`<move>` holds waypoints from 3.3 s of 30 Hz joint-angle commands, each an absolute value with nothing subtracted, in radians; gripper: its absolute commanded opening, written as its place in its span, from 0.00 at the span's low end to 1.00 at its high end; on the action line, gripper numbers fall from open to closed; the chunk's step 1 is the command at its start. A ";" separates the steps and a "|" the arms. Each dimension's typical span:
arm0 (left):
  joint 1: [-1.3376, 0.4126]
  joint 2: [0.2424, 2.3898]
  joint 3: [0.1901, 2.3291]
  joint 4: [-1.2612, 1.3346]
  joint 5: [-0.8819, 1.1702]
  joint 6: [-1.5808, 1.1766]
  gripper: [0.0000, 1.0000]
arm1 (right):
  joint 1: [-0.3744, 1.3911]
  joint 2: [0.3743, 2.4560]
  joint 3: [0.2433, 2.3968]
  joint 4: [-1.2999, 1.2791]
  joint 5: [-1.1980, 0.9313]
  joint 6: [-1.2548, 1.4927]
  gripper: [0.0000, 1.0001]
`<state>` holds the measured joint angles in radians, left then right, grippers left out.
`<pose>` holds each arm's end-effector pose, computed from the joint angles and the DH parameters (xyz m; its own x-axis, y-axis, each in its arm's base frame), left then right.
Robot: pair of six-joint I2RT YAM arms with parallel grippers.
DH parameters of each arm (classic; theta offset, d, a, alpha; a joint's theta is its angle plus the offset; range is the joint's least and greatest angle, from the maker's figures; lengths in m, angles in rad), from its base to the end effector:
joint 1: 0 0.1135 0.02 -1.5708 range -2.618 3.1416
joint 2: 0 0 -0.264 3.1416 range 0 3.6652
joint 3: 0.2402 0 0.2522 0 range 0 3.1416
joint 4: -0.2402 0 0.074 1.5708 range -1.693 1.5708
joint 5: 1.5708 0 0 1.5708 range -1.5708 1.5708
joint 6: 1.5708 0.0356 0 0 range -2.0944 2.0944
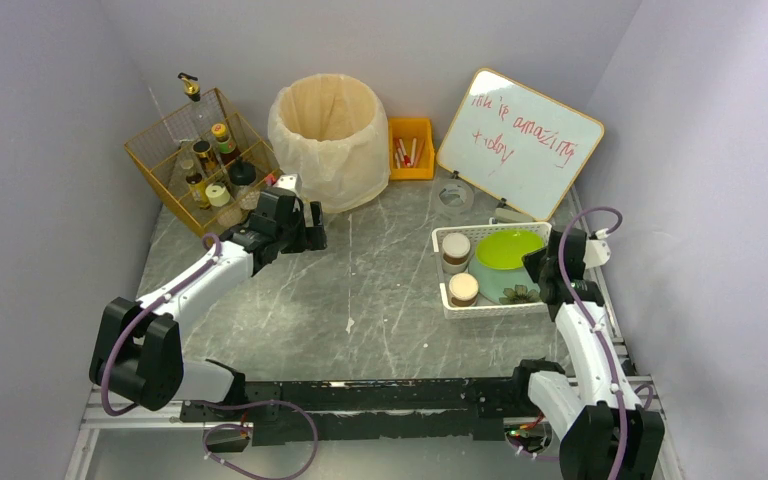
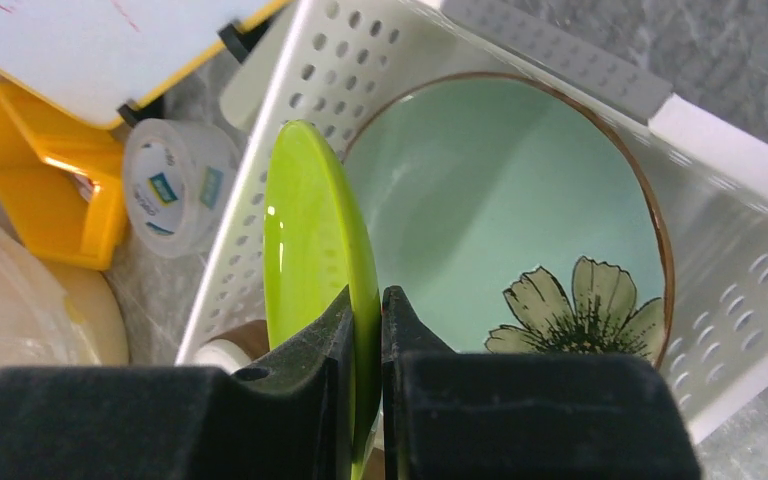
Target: Clear the kitchen counter
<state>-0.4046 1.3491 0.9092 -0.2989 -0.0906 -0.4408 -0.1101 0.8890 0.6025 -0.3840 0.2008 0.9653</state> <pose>0.2679 -0.1112 0.2473 -0.7009 -0.1621 -0.6946 0.0349 0.9649 -0.2603 0.1889 -0.0280 0.2391 -0.1353 0.8256 -0.5479 0.6575 0.4884 0.5737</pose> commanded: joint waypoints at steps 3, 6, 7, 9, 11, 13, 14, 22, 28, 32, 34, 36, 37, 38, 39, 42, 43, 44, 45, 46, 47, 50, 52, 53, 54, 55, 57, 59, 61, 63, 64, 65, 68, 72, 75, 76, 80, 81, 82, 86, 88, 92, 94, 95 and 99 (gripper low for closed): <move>-0.403 1.327 0.922 -0.272 -0.075 -0.442 0.97 | -0.118 0.859 0.564 -0.330 0.191 0.987 0.00; -0.403 1.327 0.916 -0.267 -0.076 -0.445 0.97 | -0.118 0.862 0.540 -0.317 0.207 0.963 0.00; -0.403 1.327 0.916 -0.266 -0.075 -0.445 0.97 | -0.118 0.868 0.533 -0.309 0.206 0.956 0.00; -0.402 1.329 0.917 -0.267 -0.076 -0.445 0.97 | -0.118 0.883 0.517 -0.288 0.190 0.941 0.00; -0.403 1.333 0.919 -0.269 -0.079 -0.445 0.97 | -0.118 0.902 0.502 -0.257 0.164 0.929 0.00; -0.402 1.341 0.922 -0.273 -0.075 -0.445 0.97 | -0.120 0.928 0.499 -0.239 0.140 0.917 0.00; -0.403 1.347 0.926 -0.274 -0.073 -0.444 0.97 | -0.120 0.936 0.499 -0.235 0.137 0.915 0.00; -0.402 1.372 0.933 -0.277 -0.060 -0.445 0.97 | -0.127 0.955 0.472 -0.188 0.172 0.887 0.05; -0.403 1.381 0.940 -0.282 -0.062 -0.440 0.97 | -0.144 0.987 0.472 -0.180 0.153 0.874 0.16; -0.403 1.382 0.937 -0.281 -0.061 -0.443 0.97 | -0.152 0.996 0.463 -0.185 0.149 0.876 0.31; -0.403 1.383 0.936 -0.278 -0.060 -0.444 0.97 | -0.157 0.996 0.460 -0.183 0.145 0.877 0.35; -0.403 1.385 0.936 -0.277 -0.056 -0.443 0.97 | -0.162 0.994 0.459 -0.185 0.144 0.875 0.37; -0.402 1.385 0.936 -0.278 -0.055 -0.443 0.97 | -0.163 0.993 0.460 -0.184 0.144 0.872 0.38; -0.403 1.385 0.935 -0.278 -0.056 -0.443 0.97 | -0.164 0.991 0.461 -0.185 0.148 0.867 0.41; -0.403 1.384 0.936 -0.278 -0.057 -0.443 0.97 | -0.166 0.991 0.461 -0.188 0.152 0.862 0.44; -0.403 1.383 0.934 -0.279 -0.059 -0.443 0.97 | -0.170 0.994 0.466 -0.200 0.166 0.850 0.55; -0.402 1.382 0.934 -0.279 -0.059 -0.443 0.97 | -0.172 0.996 0.469 -0.203 0.168 0.849 0.57; -0.402 1.382 0.934 -0.279 -0.059 -0.443 0.97 | -0.173 0.998 0.472 -0.206 0.167 0.847 0.59; -0.403 1.383 0.934 -0.279 -0.059 -0.443 0.97 | -0.175 0.999 0.475 -0.208 0.167 0.845 0.61; -0.403 1.383 0.934 -0.278 -0.060 -0.443 0.97 | -0.174 1.000 0.478 -0.210 0.166 0.843 0.63; -0.403 1.385 0.935 -0.279 -0.059 -0.443 0.97 | -0.175 1.001 0.480 -0.215 0.168 0.841 0.66; -0.403 1.388 0.937 -0.282 -0.061 -0.443 0.97 | -0.178 1.002 0.488 -0.230 0.184 0.838 0.73; -0.402 1.388 0.938 -0.282 -0.059 -0.442 0.97 | -0.179 1.001 0.493 -0.239 0.196 0.834 0.77; -0.402 1.388 0.939 -0.283 -0.059 -0.442 0.97 | -0.179 1.000 0.496 -0.245 0.201 0.832 0.79; -0.403 1.388 0.939 -0.282 -0.058 -0.441 0.97 | -0.181 0.999 0.499 -0.250 0.209 0.828 0.81; -0.403 1.387 0.938 -0.282 -0.057 -0.440 0.97 | -0.181 0.999 0.504 -0.257 0.217 0.824 0.84; -0.402 1.387 0.938 -0.282 -0.056 -0.440 0.97 | -0.181 0.999 0.517 -0.273 0.237 0.820 0.89; -0.402 1.384 0.940 -0.282 -0.055 -0.440 0.97 | -0.181 1.004 0.538 -0.290 0.252 0.811 0.93; -0.403 1.381 0.941 -0.283 -0.056 -0.442 0.97 | -0.181 1.009 0.558 -0.307 0.267 0.800 0.96; -0.401 1.378 0.943 -0.282 -0.057 -0.443 0.97 | -0.181 1.008 0.583 -0.321 0.277 0.783 0.98; -0.403 1.376 0.943 -0.281 -0.057 -0.443 0.97 | -0.181 1.005 0.596 -0.327 0.283 0.776 1.00; -0.402 1.374 0.943 -0.278 -0.053 -0.440 0.97 | -0.181 1.000 0.607 -0.330 0.292 0.766 1.00; -0.403 1.366 0.943 -0.261 -0.037 -0.428 0.97 | -0.181 0.973 0.631 -0.331 0.329 0.732 1.00; -0.402 1.341 0.945 -0.241 -0.030 -0.410 0.97 | -0.181 0.932 0.665 -0.311 0.323 0.692 1.00; -0.402 1.325 0.953 -0.236 -0.039 -0.399 0.97 | -0.180 0.938 0.726 -0.314 0.273 0.658 1.00; -0.402 1.321 0.958 -0.237 -0.037 -0.396 0.97 | -0.180 0.949 0.746 -0.309 0.245 0.648 1.00; -0.402 1.295 0.960 -0.232 -0.043 -0.394 0.97 | -0.180 1.013 0.857 -0.321 0.107 0.620 1.00; -0.402 1.286 0.956 -0.225 -0.041 -0.393 0.97 | -0.178 1.030 0.880 -0.326 0.073 0.615 1.00; -0.402 1.274 0.951 -0.214 -0.040 -0.393 0.97 | -0.175 1.045 0.898 -0.327 0.039 0.609 1.00; -0.402 1.230 0.932 -0.185 -0.067 -0.401 0.97 | -0.146 1.103 0.976 -0.345 -0.052 0.572 1.00; -0.402 1.218 0.940 -0.194 -0.087 -0.400 0.97 | -0.124 1.127 1.012 -0.355 -0.084 0.557 1.00; -0.402 1.219 0.981 -0.243 -0.146 -0.396 0.97 | -0.050 1.165 1.061 -0.352 -0.110 0.537 1.00; -0.402 1.225 1.018 -0.285 -0.183 -0.392 0.97 | -0.008 1.183 1.087 -0.358 -0.093 0.522 1.00; -0.402 1.225 1.035 -0.305 -0.202 -0.389 0.97 | 0.034 1.192 1.093 -0.361 -0.080 0.512 1.00; -0.402 1.207 1.095 -0.363 -0.269 -0.366 0.97 | 0.132 1.209 1.115 -0.348 -0.019 0.479 1.00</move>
<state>-0.4046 1.2350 1.0122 -0.3130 -0.1719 -0.4026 0.0578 1.2015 1.0622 -0.3611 -0.0578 0.5350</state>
